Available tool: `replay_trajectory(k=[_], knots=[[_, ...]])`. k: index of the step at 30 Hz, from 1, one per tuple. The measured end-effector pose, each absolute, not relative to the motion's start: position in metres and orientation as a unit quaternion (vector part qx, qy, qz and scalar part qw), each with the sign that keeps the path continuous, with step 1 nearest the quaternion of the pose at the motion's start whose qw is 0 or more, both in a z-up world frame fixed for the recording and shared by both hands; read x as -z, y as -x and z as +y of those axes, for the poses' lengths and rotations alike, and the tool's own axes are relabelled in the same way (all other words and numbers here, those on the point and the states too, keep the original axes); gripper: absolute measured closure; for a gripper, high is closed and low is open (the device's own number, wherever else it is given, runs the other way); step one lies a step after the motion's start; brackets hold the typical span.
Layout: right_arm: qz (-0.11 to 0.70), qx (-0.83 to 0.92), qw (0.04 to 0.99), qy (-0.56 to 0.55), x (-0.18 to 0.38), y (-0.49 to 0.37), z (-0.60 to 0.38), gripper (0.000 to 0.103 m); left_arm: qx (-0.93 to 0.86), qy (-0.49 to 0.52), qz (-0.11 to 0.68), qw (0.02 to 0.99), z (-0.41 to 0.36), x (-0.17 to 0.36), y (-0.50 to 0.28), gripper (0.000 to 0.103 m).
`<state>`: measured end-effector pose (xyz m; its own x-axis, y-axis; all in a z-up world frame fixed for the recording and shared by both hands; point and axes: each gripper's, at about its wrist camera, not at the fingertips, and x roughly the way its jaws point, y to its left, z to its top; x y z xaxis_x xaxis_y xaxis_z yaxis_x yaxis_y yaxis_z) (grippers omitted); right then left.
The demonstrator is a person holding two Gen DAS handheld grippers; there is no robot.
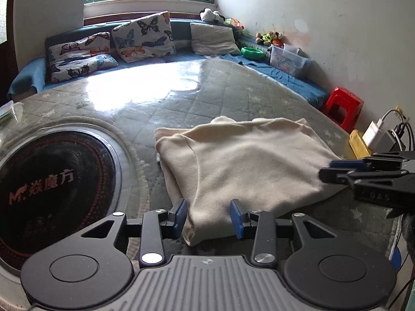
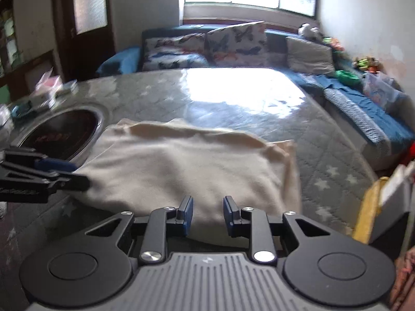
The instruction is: Fold clothes
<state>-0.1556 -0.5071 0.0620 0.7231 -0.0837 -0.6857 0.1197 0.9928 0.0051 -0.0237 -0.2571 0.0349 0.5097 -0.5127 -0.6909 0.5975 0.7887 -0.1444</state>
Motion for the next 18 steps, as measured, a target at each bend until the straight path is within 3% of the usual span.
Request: replay_trajectory(k=[9,11,18], knots=[[0.37,0.062,0.926,-0.03,-0.061,0.157,-0.513,0.067,0.305,-0.038,0.401,0.863,-0.248,-0.027,0.02,0.062],[0.364,0.058,0.929,-0.026,-0.065,0.158,-0.508,0.057,0.301,-0.035,0.4,0.865,-0.245,-0.029,0.022,0.062],[0.356,0.029,0.934,-0.014,-0.067,0.157,-0.486,0.036,0.282,-0.03,0.402,0.871,-0.233,-0.031,0.027,0.056]])
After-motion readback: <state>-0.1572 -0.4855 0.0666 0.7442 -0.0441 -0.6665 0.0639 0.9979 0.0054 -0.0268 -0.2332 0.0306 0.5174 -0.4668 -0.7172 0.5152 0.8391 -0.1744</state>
